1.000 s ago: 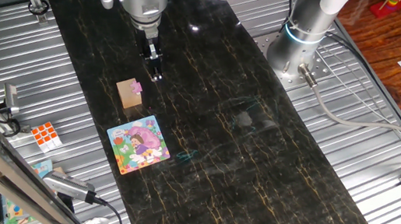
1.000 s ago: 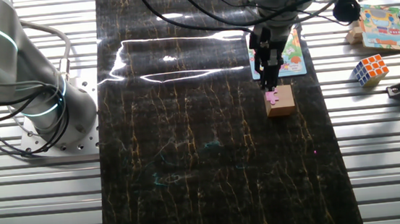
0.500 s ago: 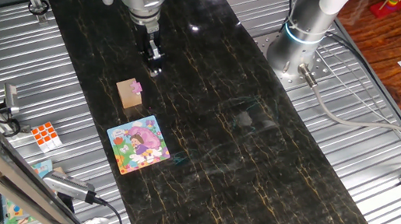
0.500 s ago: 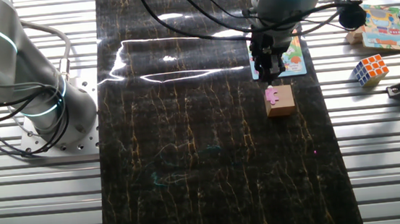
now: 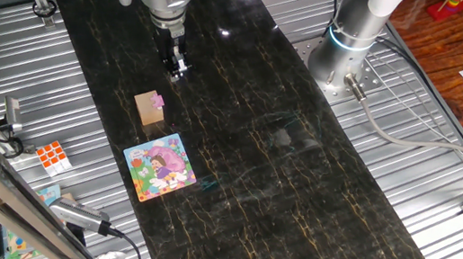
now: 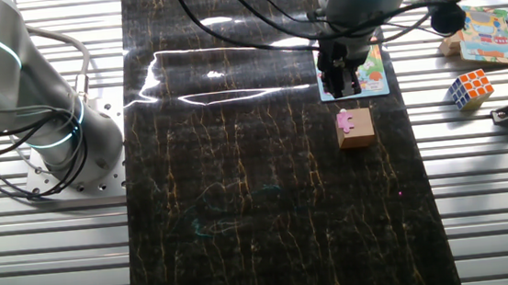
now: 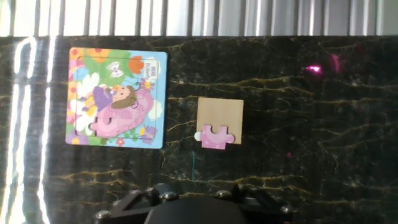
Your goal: Assemble one piece of a puzzle
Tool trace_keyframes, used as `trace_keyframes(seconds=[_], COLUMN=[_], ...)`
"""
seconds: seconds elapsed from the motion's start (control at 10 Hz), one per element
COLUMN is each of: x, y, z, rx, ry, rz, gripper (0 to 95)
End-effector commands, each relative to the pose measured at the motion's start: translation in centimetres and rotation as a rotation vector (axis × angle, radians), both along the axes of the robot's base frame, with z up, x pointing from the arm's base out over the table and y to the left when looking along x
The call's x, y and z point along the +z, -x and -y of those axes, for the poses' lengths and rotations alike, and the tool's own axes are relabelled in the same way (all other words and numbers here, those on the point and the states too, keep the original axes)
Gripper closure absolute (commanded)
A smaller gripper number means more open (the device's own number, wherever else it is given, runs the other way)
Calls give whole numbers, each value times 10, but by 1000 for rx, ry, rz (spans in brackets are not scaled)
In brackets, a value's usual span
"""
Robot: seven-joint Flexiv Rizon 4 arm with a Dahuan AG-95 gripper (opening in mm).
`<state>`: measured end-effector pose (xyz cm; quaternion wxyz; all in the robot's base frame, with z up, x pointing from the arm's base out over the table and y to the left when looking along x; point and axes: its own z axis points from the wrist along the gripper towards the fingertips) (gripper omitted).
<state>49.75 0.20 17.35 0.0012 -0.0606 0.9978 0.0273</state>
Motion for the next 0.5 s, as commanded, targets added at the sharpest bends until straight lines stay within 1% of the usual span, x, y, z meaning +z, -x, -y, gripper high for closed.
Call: trace_keyframes(seconds=[0.1, 0.2, 0.5], x=[0, 0, -2], y=[0, -1, -1], z=[0, 1, 1], rx=[0, -5, -28], ry=[5, 10, 10], rz=[-1, -3, -2], gripper=[950, 950, 950])
